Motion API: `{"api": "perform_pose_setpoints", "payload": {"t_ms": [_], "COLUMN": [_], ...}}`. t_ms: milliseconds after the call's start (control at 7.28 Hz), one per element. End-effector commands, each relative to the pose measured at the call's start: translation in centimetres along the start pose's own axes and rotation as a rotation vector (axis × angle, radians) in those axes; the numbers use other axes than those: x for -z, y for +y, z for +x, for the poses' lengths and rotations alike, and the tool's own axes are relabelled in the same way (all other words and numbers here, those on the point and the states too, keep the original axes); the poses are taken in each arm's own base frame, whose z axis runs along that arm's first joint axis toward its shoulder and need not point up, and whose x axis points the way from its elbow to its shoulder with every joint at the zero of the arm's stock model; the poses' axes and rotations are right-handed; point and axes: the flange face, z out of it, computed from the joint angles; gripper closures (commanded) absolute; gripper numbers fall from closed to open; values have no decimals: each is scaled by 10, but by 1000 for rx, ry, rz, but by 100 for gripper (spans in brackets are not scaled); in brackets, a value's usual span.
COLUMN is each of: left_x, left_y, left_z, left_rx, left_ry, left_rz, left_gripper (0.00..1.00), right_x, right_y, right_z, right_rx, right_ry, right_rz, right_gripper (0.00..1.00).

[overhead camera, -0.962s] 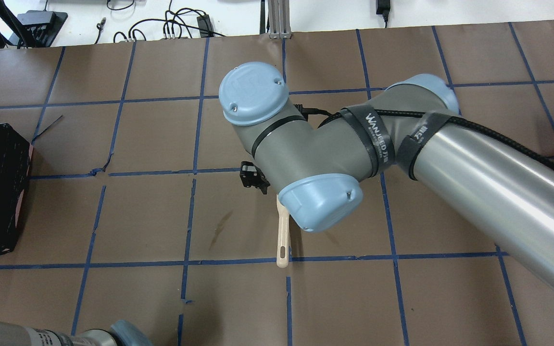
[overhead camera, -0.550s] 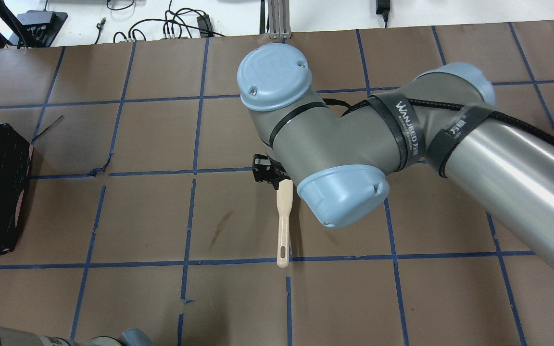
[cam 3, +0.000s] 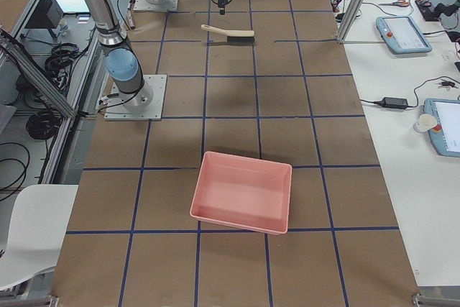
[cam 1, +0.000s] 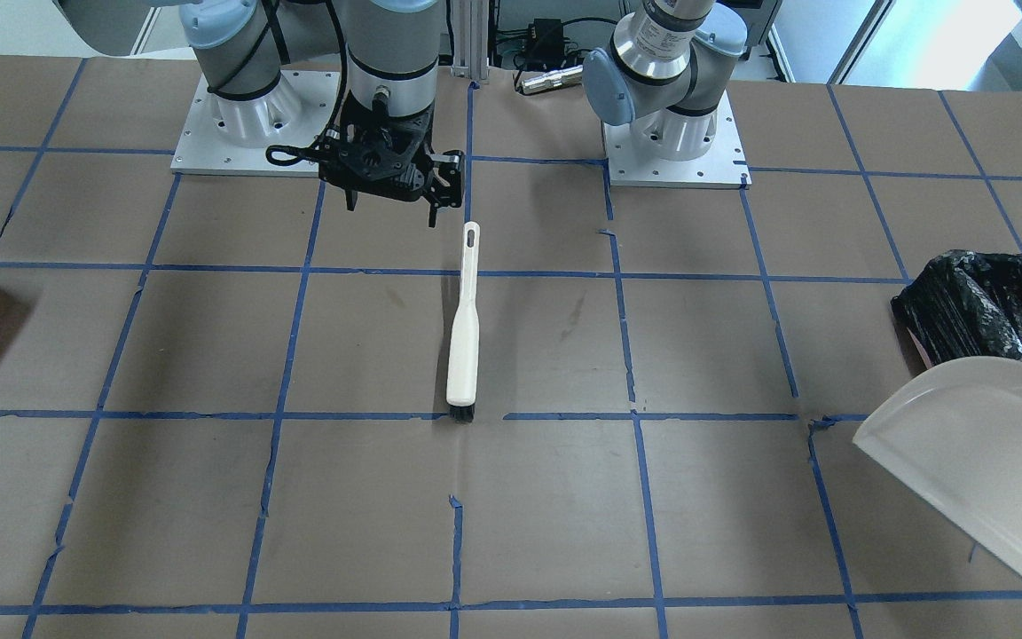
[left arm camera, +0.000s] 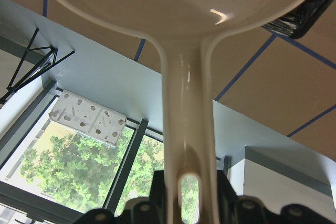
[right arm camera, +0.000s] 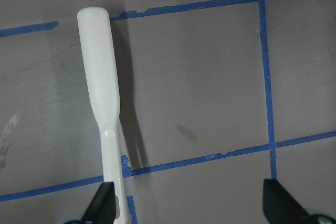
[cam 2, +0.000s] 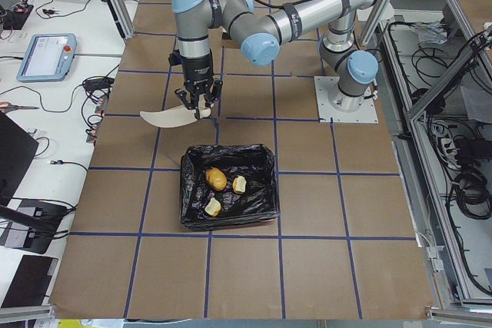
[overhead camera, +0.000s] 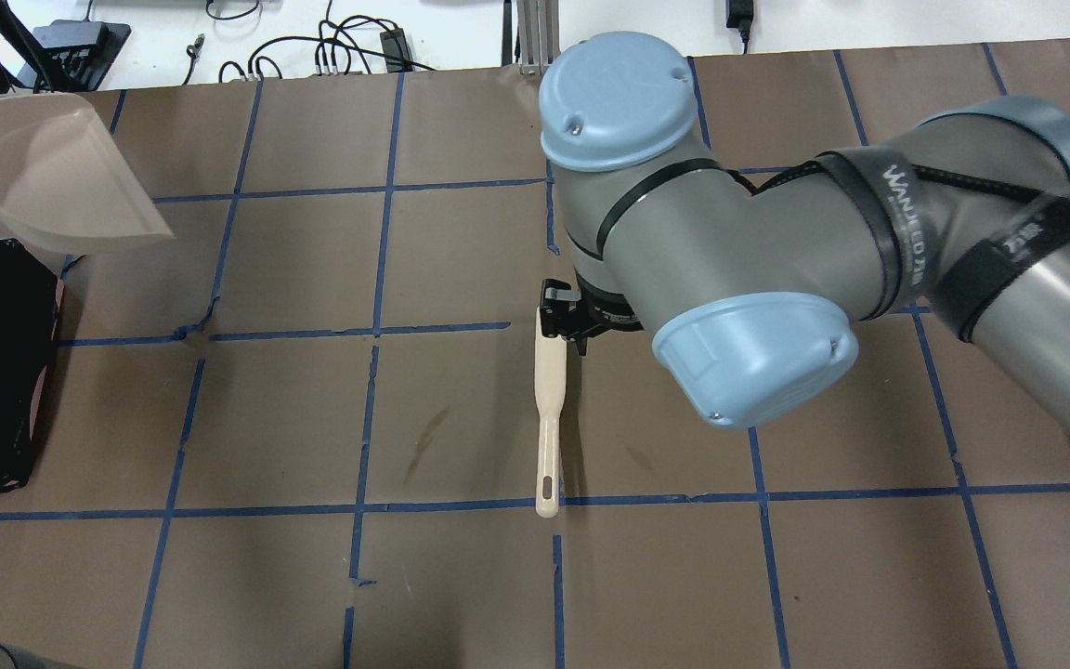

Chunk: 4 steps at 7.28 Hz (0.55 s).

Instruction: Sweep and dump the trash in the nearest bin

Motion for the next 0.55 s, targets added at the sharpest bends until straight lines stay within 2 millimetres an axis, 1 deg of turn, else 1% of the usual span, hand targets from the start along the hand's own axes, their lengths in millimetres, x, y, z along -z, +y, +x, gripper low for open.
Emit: {"api": "perform_pose_setpoints", "payload": {"t_ms": [0,137,275,412], "left_x": [2,9,7,11], "left_y": [-71,-104,-145,-178], "left_z": [33,46,61,78], "left_rx": [95,170,223,244], "left_ry": [56,79,123,133], "left_rz": [101,147,190,193], "left_gripper": [100,100,100,100], "right_x": [19,24,30,35], "right_y": [-10,-22,-39,-51], "right_z": [28,40,60,77], "right_rx": [-4,-18,10,7], "right_ry": [-20,-58,-76,-77], "right_rz": [30,26,34,43], "right_gripper": [0,0,0,0]}}
